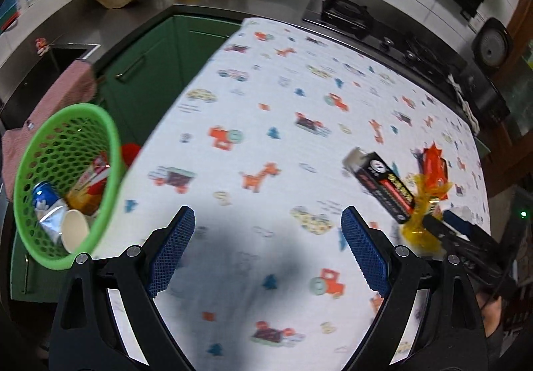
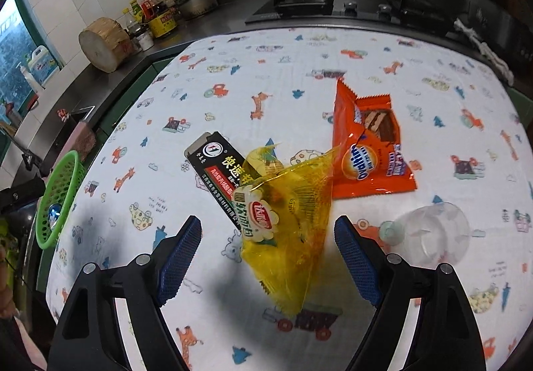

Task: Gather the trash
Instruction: 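Move both tools back to the table toward the glue box and snack bag, then grasp the black glue box with the left tool while the right tool grasps the yellow snack bag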

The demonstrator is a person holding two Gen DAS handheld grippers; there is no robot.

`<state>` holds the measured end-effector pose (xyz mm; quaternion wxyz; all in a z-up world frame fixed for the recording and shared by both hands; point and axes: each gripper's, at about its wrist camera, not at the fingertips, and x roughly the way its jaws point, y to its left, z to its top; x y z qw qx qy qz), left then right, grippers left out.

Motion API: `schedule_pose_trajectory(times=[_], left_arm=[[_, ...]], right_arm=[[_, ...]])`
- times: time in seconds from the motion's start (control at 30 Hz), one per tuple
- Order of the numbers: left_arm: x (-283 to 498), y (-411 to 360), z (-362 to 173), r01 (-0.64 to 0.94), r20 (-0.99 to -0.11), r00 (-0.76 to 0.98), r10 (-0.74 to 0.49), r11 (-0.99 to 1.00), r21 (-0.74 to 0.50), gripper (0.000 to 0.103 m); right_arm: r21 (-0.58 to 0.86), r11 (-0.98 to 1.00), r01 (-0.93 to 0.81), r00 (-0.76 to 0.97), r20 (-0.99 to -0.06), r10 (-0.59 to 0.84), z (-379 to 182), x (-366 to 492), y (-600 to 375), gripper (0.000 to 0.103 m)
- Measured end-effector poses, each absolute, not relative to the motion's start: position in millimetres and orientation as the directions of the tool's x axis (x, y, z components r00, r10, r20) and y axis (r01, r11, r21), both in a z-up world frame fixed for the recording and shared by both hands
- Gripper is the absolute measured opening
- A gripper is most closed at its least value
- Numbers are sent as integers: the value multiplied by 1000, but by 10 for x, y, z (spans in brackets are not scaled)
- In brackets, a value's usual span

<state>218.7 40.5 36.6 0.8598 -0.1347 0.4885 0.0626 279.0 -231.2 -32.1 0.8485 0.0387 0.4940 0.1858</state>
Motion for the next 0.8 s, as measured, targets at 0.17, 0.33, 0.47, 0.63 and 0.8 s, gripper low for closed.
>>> schedule_pose_trajectory(times=[0.17,0.33,0.47,0.63,0.8], left_arm=[[2351,95,267,-230,-870,490,-51,955,-186,89],[2527,-109,117,-243,-884,459,-85,945,-217,89],[2681,-291,-15,-249,-895,432,-112,939,-238,89],[2873,-522,-156,-258,-903,407,-142,930,-262,89],[3048,-750,-255,-266,-910,386,-149,927,-265,89]], right_arm=[[270,917,-293,423,-824,378,-394,2857,-2324,67],[275,909,-313,410,-824,391,-434,2866,-2356,54],[292,898,-328,417,-809,415,-390,2811,-2430,45],[283,890,-359,425,-799,425,-302,2679,-2520,45],[254,890,-378,431,-802,412,-236,2569,-2609,45]])
